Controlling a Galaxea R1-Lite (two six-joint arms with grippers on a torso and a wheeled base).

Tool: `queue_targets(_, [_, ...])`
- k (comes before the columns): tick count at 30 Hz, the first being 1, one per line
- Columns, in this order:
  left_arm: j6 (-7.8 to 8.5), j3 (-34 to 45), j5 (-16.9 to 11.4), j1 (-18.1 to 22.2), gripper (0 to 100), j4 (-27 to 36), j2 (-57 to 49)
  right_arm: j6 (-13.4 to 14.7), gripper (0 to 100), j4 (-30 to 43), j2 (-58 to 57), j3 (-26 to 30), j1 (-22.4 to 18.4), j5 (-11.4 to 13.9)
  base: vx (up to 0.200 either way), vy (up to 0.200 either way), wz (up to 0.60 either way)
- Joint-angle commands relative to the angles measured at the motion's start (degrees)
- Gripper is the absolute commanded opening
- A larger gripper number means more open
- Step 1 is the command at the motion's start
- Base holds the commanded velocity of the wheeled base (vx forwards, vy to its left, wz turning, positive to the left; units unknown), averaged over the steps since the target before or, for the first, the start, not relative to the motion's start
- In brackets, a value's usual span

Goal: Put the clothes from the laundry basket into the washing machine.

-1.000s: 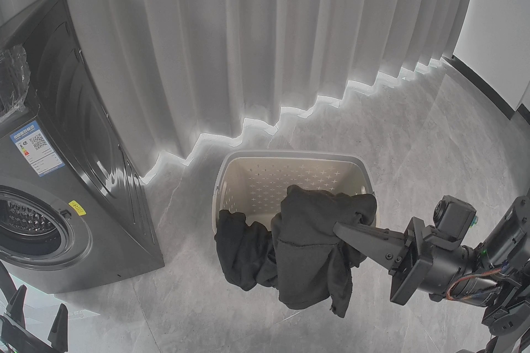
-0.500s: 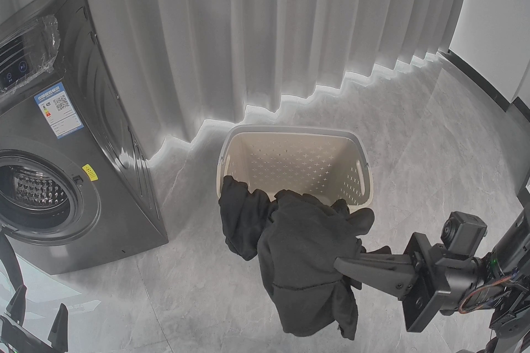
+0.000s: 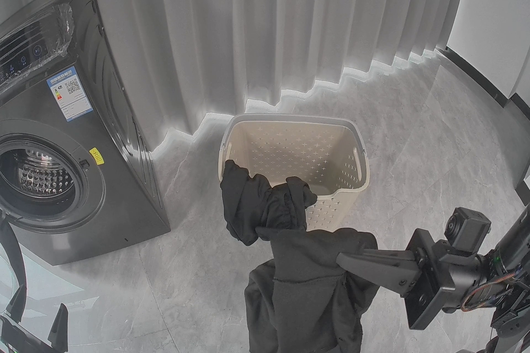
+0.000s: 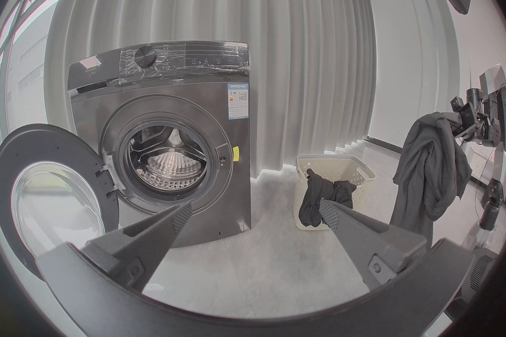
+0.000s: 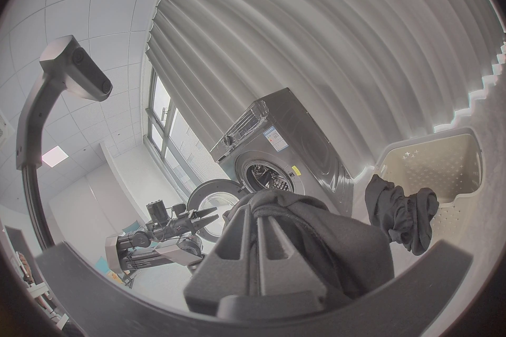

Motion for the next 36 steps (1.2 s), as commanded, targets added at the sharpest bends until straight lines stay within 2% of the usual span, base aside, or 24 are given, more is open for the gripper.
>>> queue_targets(1, [-0.03, 0.9, 0.0, 0.0, 100, 0.0, -0.6, -0.1, 0, 0.0, 1.3, -0.8, -0.7, 0.0, 0.000, 0.000, 0.00])
queue_targets(2, [-0.03, 0.9, 0.0, 0.0, 100, 0.0, -0.6, -0.1, 0, 0.0, 2.3, -2.1, -2.8, 0.0, -0.200, 0.000, 0.00])
queue_targets(5, [-0.03, 0.9, 0.0, 0.0, 100, 0.0, -0.6, -0.2, 0, 0.0, 2.4, -3.7, -4.3, 0.1, -0.200, 0.000, 0.00])
queue_targets(13, [-0.03, 0.9, 0.0, 0.0, 100, 0.0, -0.6, 0.0, 0, 0.0, 2.6, -4.6, -5.1, -0.3, -0.200, 0.000, 0.00])
queue_targets(21, [-0.03, 0.9, 0.0, 0.0, 100, 0.0, -0.6, 0.0, 0, 0.0, 4.4, -5.4, -5.1, 0.0, 0.000, 0.000, 0.00])
queue_targets(36, [-0.03, 0.9, 0.0, 0.0, 100, 0.0, -0.7, -0.4, 0, 0.0, 5.5, -8.2, -8.1, -0.3, 0.000, 0.000, 0.04])
